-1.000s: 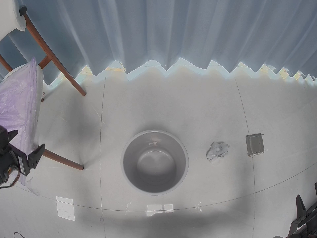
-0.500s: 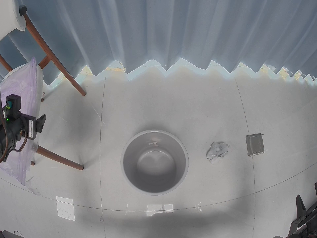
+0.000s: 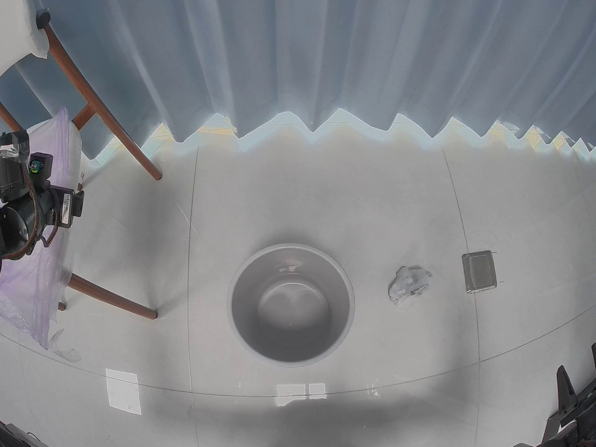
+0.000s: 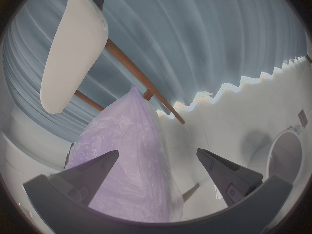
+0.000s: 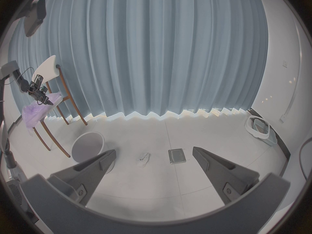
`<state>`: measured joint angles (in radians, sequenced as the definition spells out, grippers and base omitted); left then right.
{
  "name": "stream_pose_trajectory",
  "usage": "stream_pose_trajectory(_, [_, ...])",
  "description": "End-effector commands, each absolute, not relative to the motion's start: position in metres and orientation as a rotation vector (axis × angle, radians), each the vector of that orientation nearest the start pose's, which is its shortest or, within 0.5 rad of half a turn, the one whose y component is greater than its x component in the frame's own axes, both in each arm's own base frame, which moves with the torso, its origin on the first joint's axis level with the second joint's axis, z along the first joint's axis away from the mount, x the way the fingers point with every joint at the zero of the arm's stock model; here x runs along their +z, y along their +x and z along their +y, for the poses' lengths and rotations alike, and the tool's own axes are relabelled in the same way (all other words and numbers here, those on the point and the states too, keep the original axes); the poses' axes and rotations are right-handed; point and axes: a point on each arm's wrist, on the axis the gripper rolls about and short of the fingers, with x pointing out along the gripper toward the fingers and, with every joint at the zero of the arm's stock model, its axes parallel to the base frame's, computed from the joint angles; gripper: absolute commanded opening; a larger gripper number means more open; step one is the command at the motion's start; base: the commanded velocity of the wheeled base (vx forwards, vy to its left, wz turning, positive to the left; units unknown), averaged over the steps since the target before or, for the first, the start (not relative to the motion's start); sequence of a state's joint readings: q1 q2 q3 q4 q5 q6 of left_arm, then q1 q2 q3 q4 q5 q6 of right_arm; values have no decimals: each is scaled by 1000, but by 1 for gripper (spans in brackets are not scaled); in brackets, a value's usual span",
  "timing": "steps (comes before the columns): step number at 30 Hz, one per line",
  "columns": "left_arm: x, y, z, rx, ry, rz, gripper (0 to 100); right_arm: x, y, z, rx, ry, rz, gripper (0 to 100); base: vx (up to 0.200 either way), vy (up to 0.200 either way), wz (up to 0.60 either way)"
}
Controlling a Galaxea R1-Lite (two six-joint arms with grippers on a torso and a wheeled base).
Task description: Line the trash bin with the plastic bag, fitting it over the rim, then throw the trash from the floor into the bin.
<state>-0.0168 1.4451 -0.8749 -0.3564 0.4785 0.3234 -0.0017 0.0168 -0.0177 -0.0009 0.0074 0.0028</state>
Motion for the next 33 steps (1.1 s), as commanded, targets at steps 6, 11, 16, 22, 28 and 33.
stream_pose_trajectory(6, [236, 276, 19, 464, 374, 309, 100, 76, -23, 0, 6, 2, -2, 100, 0, 0, 0])
stream_pose_trajectory(11, [231, 281, 19, 459, 377, 326, 100, 76, -23, 0, 6, 3, -2, 100, 0, 0, 0])
stream_pose_trajectory(16, [228, 282, 20, 463, 380, 338, 100, 75, -23, 0, 6, 2, 0, 100, 0, 0, 0])
stream_pose_trajectory(22, [227, 282, 19, 458, 382, 342, 0, 76, -23, 0, 6, 3, -2, 100, 0, 0, 0])
stream_pose_trajectory(28, [225, 280, 19, 456, 378, 345, 0, 76, -23, 0, 6, 3, -2, 100, 0, 0, 0])
stream_pose_trajectory(33, [224, 274, 19, 454, 369, 347, 0, 76, -23, 0, 6, 2, -2, 100, 0, 0, 0])
